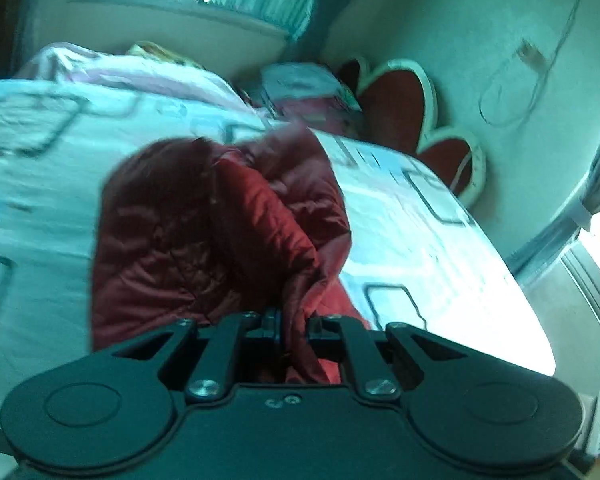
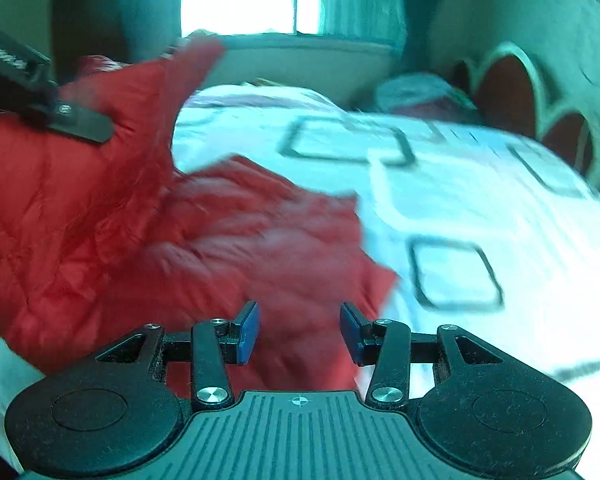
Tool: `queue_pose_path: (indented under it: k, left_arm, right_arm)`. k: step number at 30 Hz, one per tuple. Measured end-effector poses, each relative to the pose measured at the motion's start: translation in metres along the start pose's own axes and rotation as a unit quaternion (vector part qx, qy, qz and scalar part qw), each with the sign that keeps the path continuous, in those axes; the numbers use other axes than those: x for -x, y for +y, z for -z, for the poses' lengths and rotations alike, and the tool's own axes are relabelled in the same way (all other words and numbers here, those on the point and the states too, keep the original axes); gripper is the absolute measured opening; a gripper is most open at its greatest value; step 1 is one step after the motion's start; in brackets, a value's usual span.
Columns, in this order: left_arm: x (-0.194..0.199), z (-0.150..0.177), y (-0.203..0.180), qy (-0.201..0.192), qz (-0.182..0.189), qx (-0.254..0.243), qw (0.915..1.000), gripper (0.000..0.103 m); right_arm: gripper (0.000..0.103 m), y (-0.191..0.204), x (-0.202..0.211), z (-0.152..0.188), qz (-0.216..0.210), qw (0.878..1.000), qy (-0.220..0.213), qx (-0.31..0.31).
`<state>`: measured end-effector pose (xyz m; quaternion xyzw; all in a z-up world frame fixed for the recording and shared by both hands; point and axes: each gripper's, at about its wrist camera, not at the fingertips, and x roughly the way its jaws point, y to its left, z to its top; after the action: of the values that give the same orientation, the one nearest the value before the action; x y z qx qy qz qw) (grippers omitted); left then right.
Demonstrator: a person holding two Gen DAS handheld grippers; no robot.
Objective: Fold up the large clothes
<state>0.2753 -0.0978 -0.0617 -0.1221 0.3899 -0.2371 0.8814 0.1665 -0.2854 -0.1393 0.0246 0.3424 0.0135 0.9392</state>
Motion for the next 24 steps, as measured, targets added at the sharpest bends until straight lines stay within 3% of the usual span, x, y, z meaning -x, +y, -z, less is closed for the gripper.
queue_pose_path:
  k: [6, 10, 12, 15, 20, 24]
  left_arm:
    - [-0.062, 0.037, -0.040, 0.046, 0.003, -0.030, 0.9985, 0.008]
    - [-0.089, 0.058, -0.053, 0.071, -0.005, -0.069, 0.9951, 0.020]
    - [-0.080, 0.059, -0.056, 0.064, -0.001, -0.081, 0.9946, 0.030]
    - [-0.059, 0.049, -0.057, 0.055, 0.019, -0.075, 0.9955, 0.070]
    - [-0.009, 0.034, -0.046, 0.017, 0.041, -0.074, 0.9963, 0.072]
    - [0.021, 0.029, -0.006, -0.040, -0.029, -0.060, 0.9970, 0.071]
  right_arm:
    - [0.045, -0.016, 0.013, 0.017, 0.021, 0.999, 0.007, -0.031]
    - [0.045, -0.027, 0.019, 0.021, 0.036, 0.998, 0.009, -0.043]
    - [0.045, -0.035, 0.025, 0.021, 0.046, 0.998, 0.004, -0.049]
    - [0.045, -0.051, 0.032, 0.015, 0.053, 0.996, -0.005, -0.072]
    - [0.045, -0.066, 0.048, -0.004, 0.032, 0.993, -0.029, -0.113]
    - [0.045, -0.070, 0.054, -0.024, -0.012, 0.990, -0.041, -0.138]
